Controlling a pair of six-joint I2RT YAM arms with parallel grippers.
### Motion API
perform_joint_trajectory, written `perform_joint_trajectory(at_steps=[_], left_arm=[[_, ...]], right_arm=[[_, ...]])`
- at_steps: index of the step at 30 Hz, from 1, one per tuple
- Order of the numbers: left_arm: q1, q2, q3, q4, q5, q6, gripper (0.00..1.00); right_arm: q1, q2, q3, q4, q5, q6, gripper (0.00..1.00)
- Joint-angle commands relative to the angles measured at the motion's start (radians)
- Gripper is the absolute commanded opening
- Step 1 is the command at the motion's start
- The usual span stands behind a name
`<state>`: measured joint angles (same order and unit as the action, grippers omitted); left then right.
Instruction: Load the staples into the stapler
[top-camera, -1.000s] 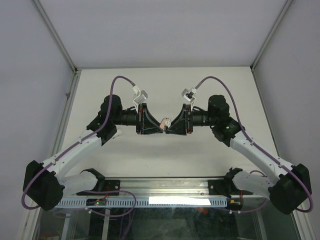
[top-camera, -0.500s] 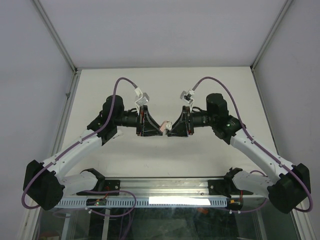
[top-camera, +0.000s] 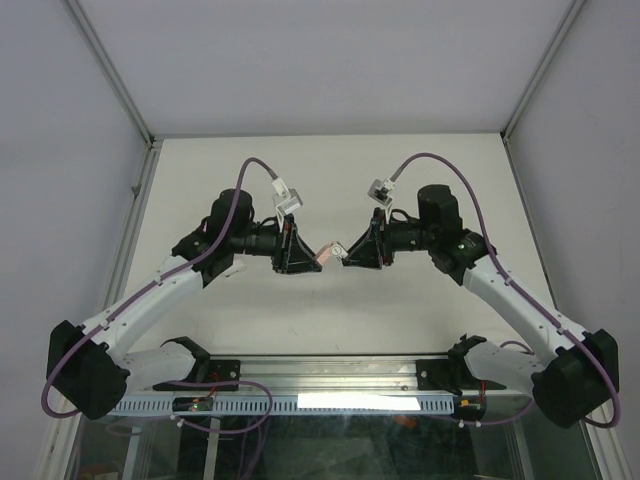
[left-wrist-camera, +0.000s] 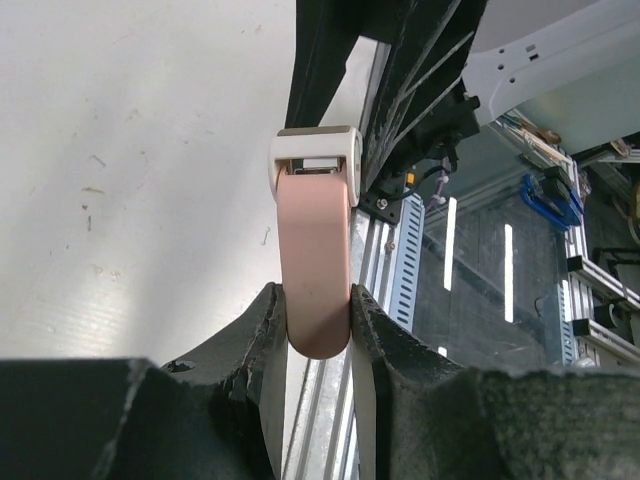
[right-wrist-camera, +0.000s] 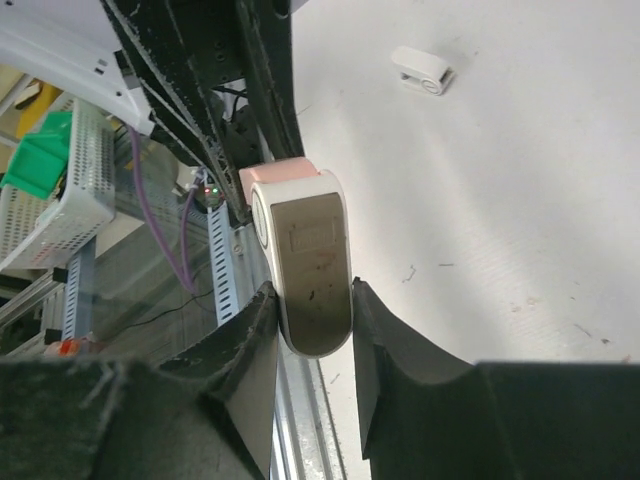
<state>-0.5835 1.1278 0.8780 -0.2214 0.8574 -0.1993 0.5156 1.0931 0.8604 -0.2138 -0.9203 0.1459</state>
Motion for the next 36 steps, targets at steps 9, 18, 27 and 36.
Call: perform_joint_trajectory(at_steps=[9, 18, 27, 36], left_arm=[[0.002, 0.034, 0.017, -0.195, -0.026, 0.018, 0.00], [0.002, 0.046, -0.001, -0.270, -0.098, -0.087, 0.00], [0.007, 0.064, -0.045, -0.277, -0.167, -0.324, 0.00], [0.013, 0.058, -0.065, -0.204, -0.262, -0.486, 0.00]], right_arm=[[-0.069, 0.032, -0.013, 0.030, 0.270, 0.025, 0.31], [-0.093, 0.029, -0.044, 0.083, 0.381, 0.028, 0.44], [-0.092, 0.023, -0.083, 0.195, 0.240, 0.054, 0.57], [0.071, -0.032, -0.202, 0.313, 0.520, 0.244, 0.62]])
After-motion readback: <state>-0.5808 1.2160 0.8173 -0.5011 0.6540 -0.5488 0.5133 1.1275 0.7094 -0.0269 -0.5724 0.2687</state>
